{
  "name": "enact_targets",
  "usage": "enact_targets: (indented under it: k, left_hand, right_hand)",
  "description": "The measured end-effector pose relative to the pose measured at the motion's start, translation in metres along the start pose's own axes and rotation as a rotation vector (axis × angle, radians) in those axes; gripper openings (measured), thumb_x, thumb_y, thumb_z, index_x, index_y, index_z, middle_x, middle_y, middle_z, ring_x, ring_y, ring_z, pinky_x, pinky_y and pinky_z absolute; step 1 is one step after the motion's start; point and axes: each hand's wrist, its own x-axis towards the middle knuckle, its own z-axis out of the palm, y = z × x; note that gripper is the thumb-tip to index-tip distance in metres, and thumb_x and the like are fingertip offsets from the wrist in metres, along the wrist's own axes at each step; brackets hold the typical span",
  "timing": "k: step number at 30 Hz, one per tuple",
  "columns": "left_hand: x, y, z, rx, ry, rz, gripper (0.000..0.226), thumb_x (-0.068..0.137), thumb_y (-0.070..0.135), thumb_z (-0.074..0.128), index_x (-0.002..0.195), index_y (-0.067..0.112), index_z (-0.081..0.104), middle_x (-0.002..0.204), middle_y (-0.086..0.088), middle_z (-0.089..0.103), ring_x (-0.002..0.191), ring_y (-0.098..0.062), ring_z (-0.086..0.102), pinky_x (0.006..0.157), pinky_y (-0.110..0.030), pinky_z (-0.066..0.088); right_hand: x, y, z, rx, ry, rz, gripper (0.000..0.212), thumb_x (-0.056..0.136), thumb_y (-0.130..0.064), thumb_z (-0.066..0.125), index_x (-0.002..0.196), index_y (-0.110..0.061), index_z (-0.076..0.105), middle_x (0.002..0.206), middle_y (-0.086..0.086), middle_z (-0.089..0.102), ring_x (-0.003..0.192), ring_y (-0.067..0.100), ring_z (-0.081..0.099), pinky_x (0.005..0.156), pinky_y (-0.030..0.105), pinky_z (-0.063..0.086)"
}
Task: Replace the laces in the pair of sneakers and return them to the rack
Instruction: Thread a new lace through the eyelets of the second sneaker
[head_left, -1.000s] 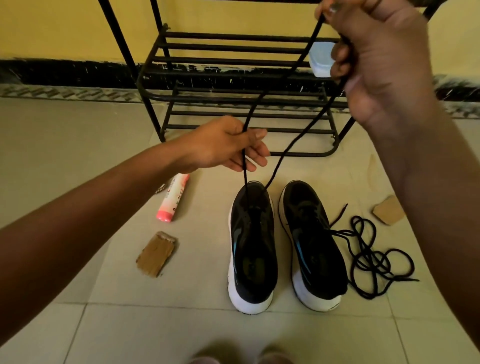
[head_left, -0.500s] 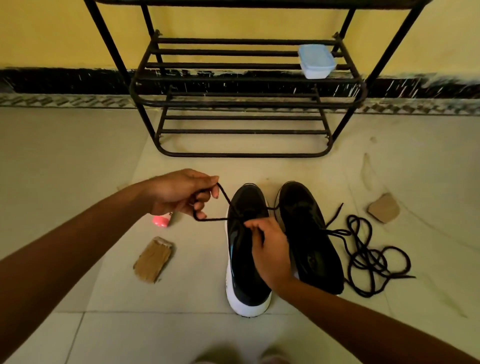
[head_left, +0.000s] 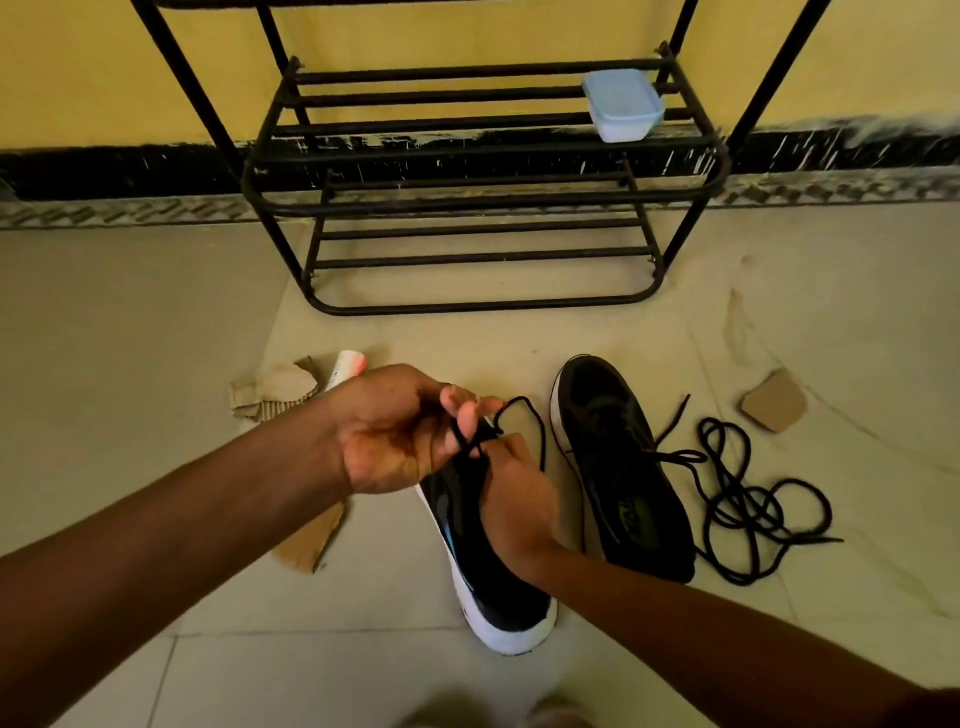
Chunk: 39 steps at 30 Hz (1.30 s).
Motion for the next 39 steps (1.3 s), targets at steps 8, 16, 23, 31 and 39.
enact_targets:
  k: [8, 16, 23, 31, 39]
  left_hand:
    - [0.004, 0.016, -0.008, 0.655, 0.059, 0.154, 0.03, 0.1, 0.015, 0.036, 0.105, -0.001, 0.061, 0.056, -0.001, 0.049, 0.043, -0.009, 0.052, 0.043, -0.02, 0.05]
    - [0.001, 0.037, -0.007, 1.543, 0.23, 0.313, 0.051, 0.089, 0.04, 0.054, 0.132, 0.013, 0.047, 0.118, -0.005, 0.062, 0.105, -0.019, 0.061, 0.085, -0.031, 0.05]
    - [-0.022, 0.048, 0.023, 1.225, 0.15, 0.894, 0.035, 0.083, 0.038, 0.057, 0.11, 0.018, 0.065, 0.098, 0.004, 0.067, 0.086, 0.002, 0.061, 0.074, -0.013, 0.047]
    - [-0.024, 0.052, 0.012, 1.125, 0.325, 1.089, 0.012, 0.088, 0.027, 0.058, 0.096, 0.03, 0.066, 0.096, 0.012, 0.068, 0.085, 0.003, 0.063, 0.071, -0.009, 0.047]
    - [-0.037, 0.056, 0.006, 0.93, 0.378, 1.149, 0.013, 0.085, 0.017, 0.061, 0.095, 0.025, 0.061, 0.086, 0.003, 0.068, 0.083, -0.007, 0.068, 0.072, -0.021, 0.057]
  right_hand:
    - [0.013, 0.013, 0.001, 0.204, 0.029, 0.018, 0.023, 0.095, -0.01, 0.044, 0.104, -0.018, 0.064, 0.112, 0.002, 0.059, 0.085, 0.019, 0.061, 0.061, 0.009, 0.038]
    - [0.033, -0.022, -0.096, 0.768, 0.126, -0.131, 0.032, 0.086, -0.001, 0.061, 0.098, -0.028, 0.048, 0.087, -0.008, 0.064, 0.066, 0.004, 0.061, 0.06, 0.022, 0.051]
    - [0.032, -0.069, -0.151, 0.729, 0.172, -0.436, 0.04, 0.079, -0.001, 0.07, 0.092, -0.025, 0.041, 0.076, -0.004, 0.07, 0.054, 0.01, 0.052, 0.056, 0.02, 0.042]
    - [0.032, -0.031, -0.132, 0.207, -0.006, -0.295, 0.011, 0.082, -0.02, 0.071, 0.086, -0.021, 0.061, 0.082, -0.006, 0.065, 0.071, 0.006, 0.059, 0.068, 0.02, 0.051]
    - [0.012, 0.028, -0.034, -0.658, -0.569, -0.119, 0.026, 0.098, -0.003, 0.035, 0.109, -0.003, 0.059, 0.116, 0.015, 0.06, 0.106, 0.029, 0.059, 0.088, 0.036, 0.049]
